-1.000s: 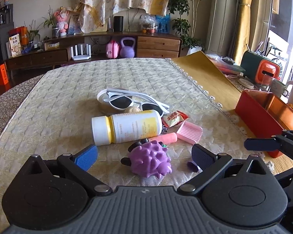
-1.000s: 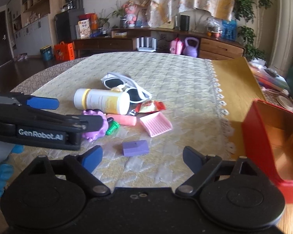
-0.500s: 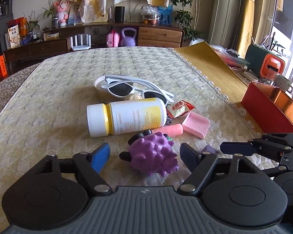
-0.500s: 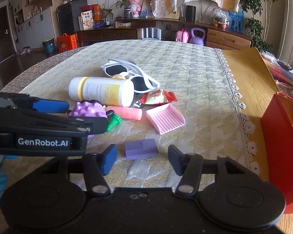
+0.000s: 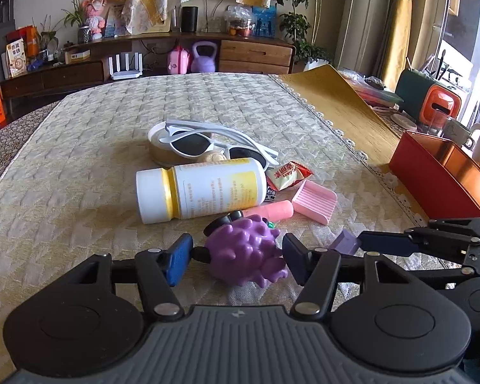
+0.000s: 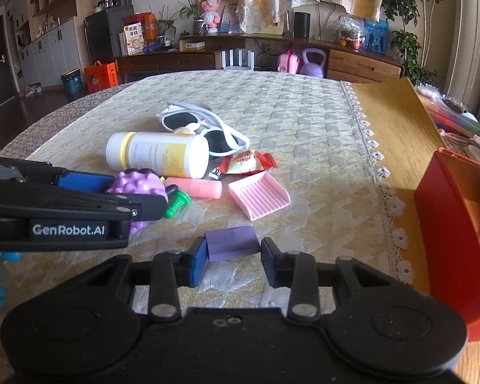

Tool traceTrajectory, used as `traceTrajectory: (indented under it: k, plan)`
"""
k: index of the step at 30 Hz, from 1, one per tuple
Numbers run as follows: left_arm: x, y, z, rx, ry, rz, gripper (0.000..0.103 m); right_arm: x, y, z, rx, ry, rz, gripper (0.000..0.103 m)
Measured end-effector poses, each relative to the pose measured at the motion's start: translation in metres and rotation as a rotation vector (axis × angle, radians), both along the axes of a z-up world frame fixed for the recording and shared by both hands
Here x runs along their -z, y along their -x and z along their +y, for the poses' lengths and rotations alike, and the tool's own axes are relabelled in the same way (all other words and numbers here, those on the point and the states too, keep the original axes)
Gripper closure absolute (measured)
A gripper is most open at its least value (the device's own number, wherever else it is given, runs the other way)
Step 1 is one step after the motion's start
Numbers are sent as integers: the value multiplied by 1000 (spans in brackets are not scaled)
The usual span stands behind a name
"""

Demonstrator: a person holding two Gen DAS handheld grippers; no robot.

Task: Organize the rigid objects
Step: 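Grasp the purple spiky ball with the left tool while the right tool grasps the lavender block, then carry both items into the red tin and open both tools to release them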

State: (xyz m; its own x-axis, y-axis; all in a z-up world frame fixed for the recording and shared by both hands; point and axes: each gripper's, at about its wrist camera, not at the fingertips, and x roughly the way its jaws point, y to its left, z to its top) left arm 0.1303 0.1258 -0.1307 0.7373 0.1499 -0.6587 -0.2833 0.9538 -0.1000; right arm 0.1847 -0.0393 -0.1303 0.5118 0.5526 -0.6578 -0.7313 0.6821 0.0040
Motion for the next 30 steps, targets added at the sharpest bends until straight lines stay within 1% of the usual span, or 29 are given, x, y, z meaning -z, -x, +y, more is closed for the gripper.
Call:
traceTrajectory:
  k: [9, 10, 13, 19, 22, 26, 30]
  plan:
    - [-3, 7, 3, -26, 27, 12, 42, -17, 10, -23, 30, -27, -8, 67]
    - [-5, 8, 2, -30, 23, 9, 48, -19, 11, -26, 33, -33, -8, 67]
    - [-10, 12, 2, -31, 35, 13, 48, -25, 17, -35, 44, -42, -14, 67]
    - [-9, 17, -2, -35, 28, 28, 48, -34, 25, -56, 70, -57, -24, 67]
    - [-14, 21, -4, -37, 40, 25, 49, -40, 28, -67, 82, -72, -33, 67]
    - [-21, 27, -10, -29, 36, 17, 49, -49, 31, -80, 98, -87, -43, 67]
    - [-30, 29, -17, -21, 58, 16, 49, -58, 32, -93, 110, -103, -59, 67]
